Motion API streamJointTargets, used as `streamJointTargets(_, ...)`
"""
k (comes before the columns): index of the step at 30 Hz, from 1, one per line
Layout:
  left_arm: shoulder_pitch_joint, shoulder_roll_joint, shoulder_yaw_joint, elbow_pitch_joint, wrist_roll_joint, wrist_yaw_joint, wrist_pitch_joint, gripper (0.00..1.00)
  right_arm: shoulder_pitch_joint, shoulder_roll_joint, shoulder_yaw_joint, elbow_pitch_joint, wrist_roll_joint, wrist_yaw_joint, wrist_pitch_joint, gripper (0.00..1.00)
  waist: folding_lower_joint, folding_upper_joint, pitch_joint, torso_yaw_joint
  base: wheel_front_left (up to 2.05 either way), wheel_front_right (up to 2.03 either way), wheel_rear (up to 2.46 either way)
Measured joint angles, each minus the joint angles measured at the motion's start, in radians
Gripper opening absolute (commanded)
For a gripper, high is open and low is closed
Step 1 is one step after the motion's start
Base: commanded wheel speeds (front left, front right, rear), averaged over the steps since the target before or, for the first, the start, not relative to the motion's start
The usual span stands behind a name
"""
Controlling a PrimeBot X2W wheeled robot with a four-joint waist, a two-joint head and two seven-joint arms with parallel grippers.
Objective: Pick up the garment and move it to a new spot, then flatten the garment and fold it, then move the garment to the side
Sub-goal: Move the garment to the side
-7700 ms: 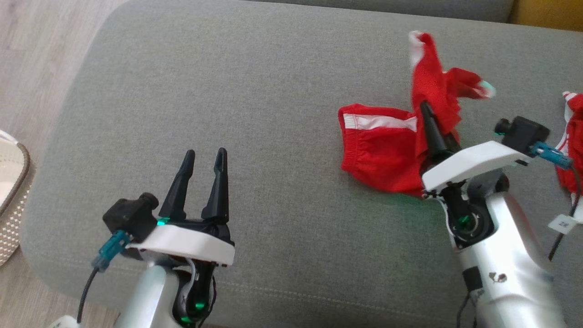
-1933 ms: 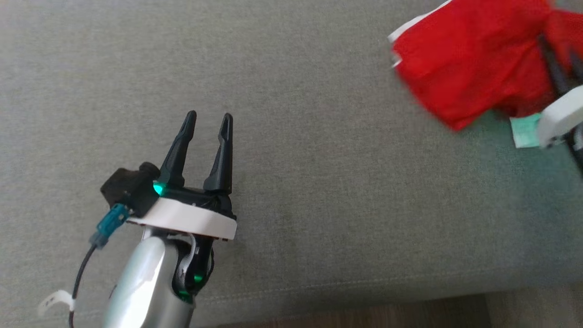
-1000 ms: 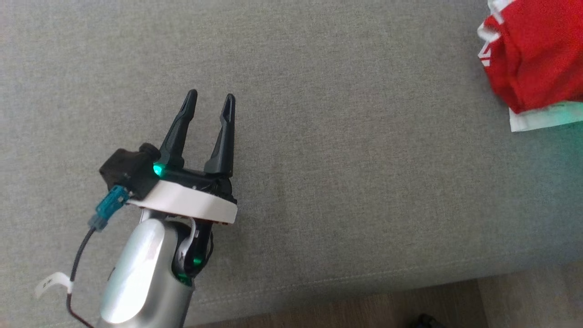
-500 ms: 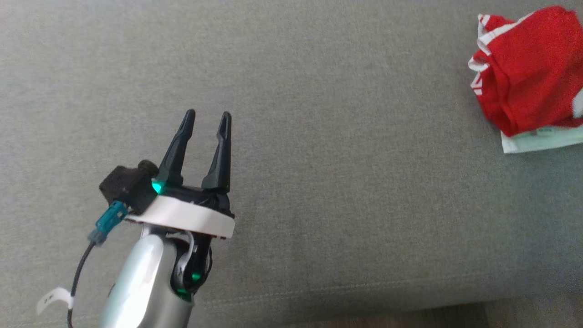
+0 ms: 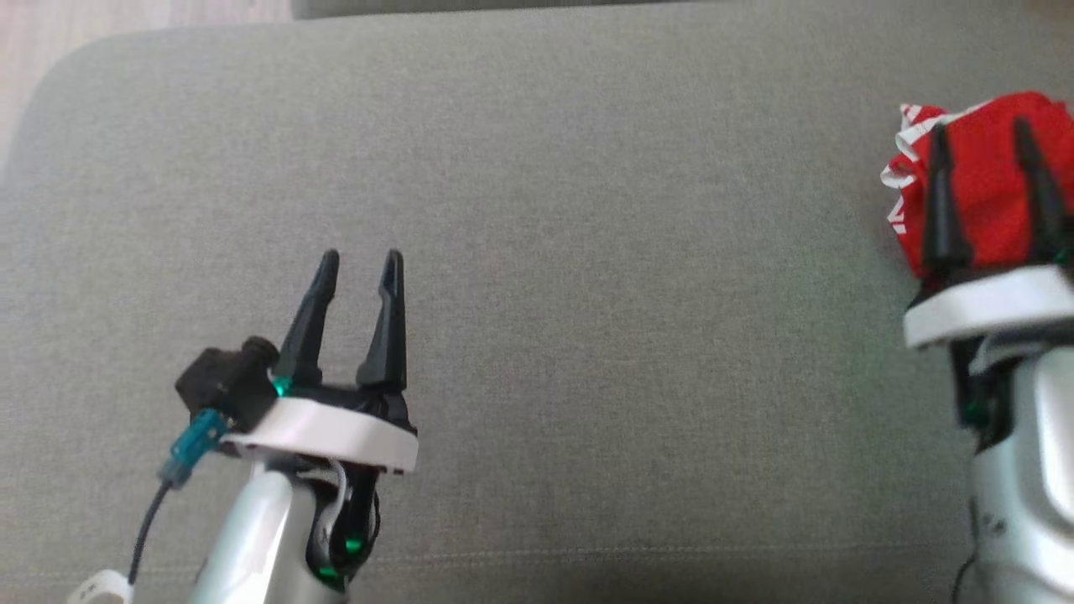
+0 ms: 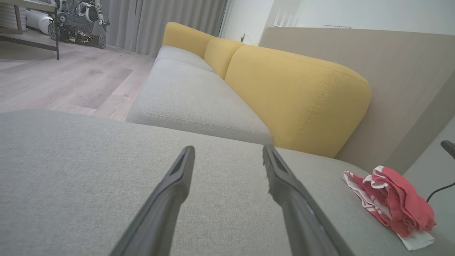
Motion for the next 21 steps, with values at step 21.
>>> streamJointTargets(21, 0.088, 0.001, 0.009, -0.02, 0.031, 0.025, 0.0, 1.0, 0.213, 0.115, 0.02, -0.052, -0.005, 0.0, -0.134, 1.0, 0.0, 0.0, -0.059, -0.003, 0.0, 0.0, 0.0)
